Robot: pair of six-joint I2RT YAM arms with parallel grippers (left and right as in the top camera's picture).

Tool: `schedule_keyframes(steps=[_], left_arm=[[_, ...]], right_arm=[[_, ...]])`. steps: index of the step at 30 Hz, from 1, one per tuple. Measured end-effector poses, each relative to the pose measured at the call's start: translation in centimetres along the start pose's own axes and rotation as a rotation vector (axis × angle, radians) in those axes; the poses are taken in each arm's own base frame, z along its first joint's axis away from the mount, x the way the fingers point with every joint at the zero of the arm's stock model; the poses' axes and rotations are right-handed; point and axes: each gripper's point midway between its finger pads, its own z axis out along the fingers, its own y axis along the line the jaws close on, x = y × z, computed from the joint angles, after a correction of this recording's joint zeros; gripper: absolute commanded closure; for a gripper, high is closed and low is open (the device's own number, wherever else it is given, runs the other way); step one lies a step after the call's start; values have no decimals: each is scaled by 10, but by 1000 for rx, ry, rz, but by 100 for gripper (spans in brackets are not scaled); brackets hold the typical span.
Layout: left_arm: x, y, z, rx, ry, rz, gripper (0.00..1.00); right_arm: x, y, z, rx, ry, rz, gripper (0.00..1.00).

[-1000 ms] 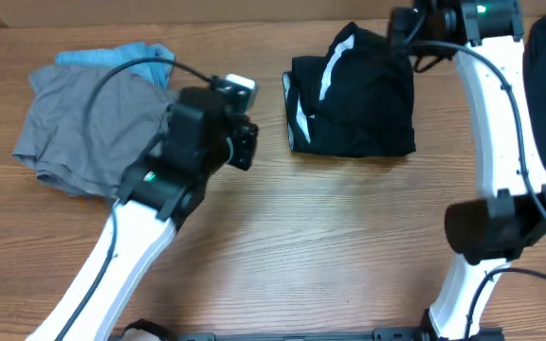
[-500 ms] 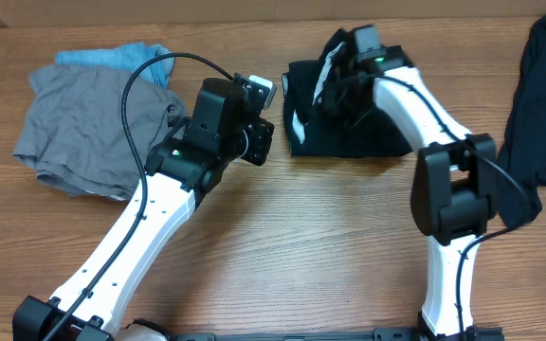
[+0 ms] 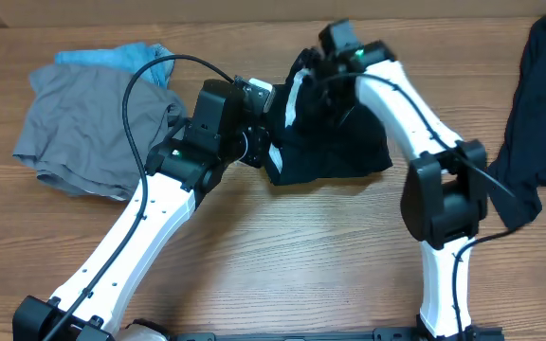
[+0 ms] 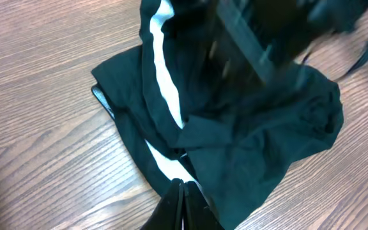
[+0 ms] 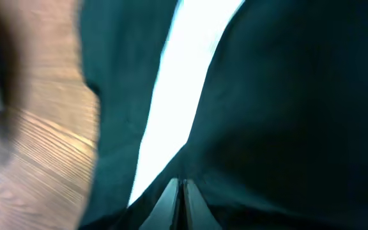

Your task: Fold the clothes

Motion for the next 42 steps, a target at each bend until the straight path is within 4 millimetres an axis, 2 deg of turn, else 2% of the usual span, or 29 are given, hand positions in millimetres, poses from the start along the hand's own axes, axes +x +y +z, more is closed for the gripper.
schedule_keyframes(steps=[2,4,6,7,9,12,14,16,21,22,26,32,35,37,39,40,41,42], left_arm=[[1,0,0,0,4,-1,96],[2,0,2,-1,10,-1,96],[7,1,8,4,29,-4,96],[12,1,16,11,50,-8,96],[23,1,33,23,93,-15,96],[42,3,65,45,160,-33,96],[57,0,93,89,198,-46,96],[71,-5,111,137,235,-59,96],[96,-10,133,195,300,-82,96],[108,-11,140,210,332,-94,96],[118,-12,146,220,361,-112,96],[119,-12,147,222,364,-123,96],[119,-12,147,223,364,-123,96],[119,-12,147,223,364,-123,96],[119,-13,147,226,363,-124,96],[119,-13,147,226,364,-124,96],[119,-13,147,226,363,-124,96],[118,-13,147,226,362,-123,96]], right_arm=[[-25,0,-36,-8,-106,-11,96],[-53,0,-82,-16,-253,-32,96],[-74,-4,-115,-17,-368,-49,96],[-83,-8,-125,-13,-415,-53,96],[-96,-15,-131,2,-475,-61,96],[-106,-24,-116,15,-498,-64,96],[-113,-31,-97,13,-497,-52,96],[-115,-42,-70,7,-471,-18,96],[-102,-63,-9,-12,-363,45,96],[-100,-65,2,-17,-345,52,96],[-99,-51,16,-42,-338,29,96],[-89,-8,32,-83,-301,-35,96],[-76,-7,34,-78,-242,-15,96],[-73,-17,20,-60,-203,28,96],[-73,-32,-13,-39,-179,85,96],[-75,-37,-33,-30,-179,103,96],[-87,-50,-86,-14,-248,117,96],[-84,-51,-98,-7,-246,125,96]])
